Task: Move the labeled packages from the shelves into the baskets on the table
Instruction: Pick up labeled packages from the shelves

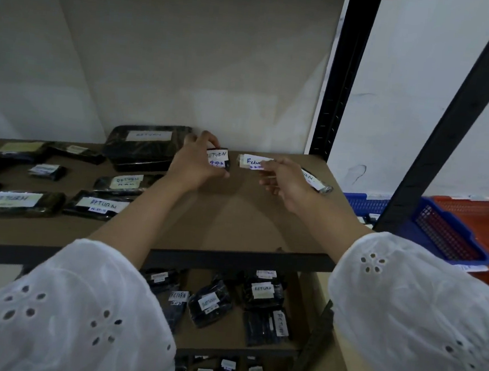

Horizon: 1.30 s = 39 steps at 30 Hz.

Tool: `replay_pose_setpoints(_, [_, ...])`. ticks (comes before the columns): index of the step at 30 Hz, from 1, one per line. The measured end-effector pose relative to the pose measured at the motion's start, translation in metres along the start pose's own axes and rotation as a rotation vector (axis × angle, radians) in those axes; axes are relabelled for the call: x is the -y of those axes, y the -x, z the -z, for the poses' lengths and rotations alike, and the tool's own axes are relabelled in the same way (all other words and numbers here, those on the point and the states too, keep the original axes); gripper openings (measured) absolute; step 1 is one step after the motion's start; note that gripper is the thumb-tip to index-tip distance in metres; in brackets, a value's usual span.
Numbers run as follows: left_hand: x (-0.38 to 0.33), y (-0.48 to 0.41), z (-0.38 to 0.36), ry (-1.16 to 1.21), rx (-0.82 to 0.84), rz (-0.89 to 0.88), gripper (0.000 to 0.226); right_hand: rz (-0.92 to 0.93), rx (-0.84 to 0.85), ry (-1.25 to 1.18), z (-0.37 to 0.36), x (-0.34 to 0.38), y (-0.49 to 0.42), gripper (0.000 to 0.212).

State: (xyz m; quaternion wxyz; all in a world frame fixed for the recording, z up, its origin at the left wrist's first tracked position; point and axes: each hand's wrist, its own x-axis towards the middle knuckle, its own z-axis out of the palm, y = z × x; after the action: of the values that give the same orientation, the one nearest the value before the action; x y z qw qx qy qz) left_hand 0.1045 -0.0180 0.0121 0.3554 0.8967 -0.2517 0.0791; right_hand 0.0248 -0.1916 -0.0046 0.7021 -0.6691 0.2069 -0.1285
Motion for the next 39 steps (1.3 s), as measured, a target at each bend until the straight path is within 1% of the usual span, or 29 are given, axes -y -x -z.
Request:
replay_pose_setpoints(2, [-0.002,0.017,0.009,0.109,-0.034,-0.019,0.064,-0.018,0.005,-0.043,-0.004,0.002,0.012,0.013])
replay_pose_setpoints(4, [-0.003,0.035,0.019,0.228,-0.045,-0.047,0.062,-0.025,0.019,-0.058,-0.008,0.003,0.027,0.006])
replay_pose_setpoints(8, [-0.006,0.078,0.040,0.442,-0.007,-0.030,0.058,-0.005,0.056,-0.097,-0.013,0.000,0.065,0.010])
replay_pose_setpoints(11, [-0.009,0.110,0.051,0.500,0.044,-0.036,0.054,0.008,0.075,-0.133,-0.013,-0.005,0.095,0.009])
replay_pose_setpoints(15, [-0.018,0.146,0.057,0.540,0.033,-0.032,0.049,0.026,0.092,-0.167,-0.005,-0.015,0.131,0.022])
replay_pose_setpoints(19, [-0.036,0.176,0.054,0.591,0.022,0.004,0.050,0.014,0.134,-0.146,0.013,-0.023,0.156,0.010])
replay_pose_setpoints(21, [-0.050,0.190,0.049,0.610,0.033,0.007,0.050,0.005,0.135,-0.133,0.027,-0.026,0.164,0.009])
replay_pose_setpoints(25, [-0.085,0.215,0.033,0.633,0.070,0.027,0.049,0.020,0.141,-0.114,0.068,-0.025,0.179,0.008])
replay_pose_setpoints(29, [-0.133,0.233,0.001,0.833,0.133,0.162,0.045,0.052,0.180,-0.102,0.129,-0.026,0.198,0.007])
replay_pose_setpoints(33, [-0.185,0.252,-0.047,1.010,0.134,0.239,0.044,0.050,0.207,-0.104,0.200,-0.030,0.216,0.010])
replay_pose_setpoints(39, [-0.257,0.262,-0.124,1.072,0.152,0.322,0.045,0.032,0.174,-0.134,0.301,-0.039,0.220,0.007])
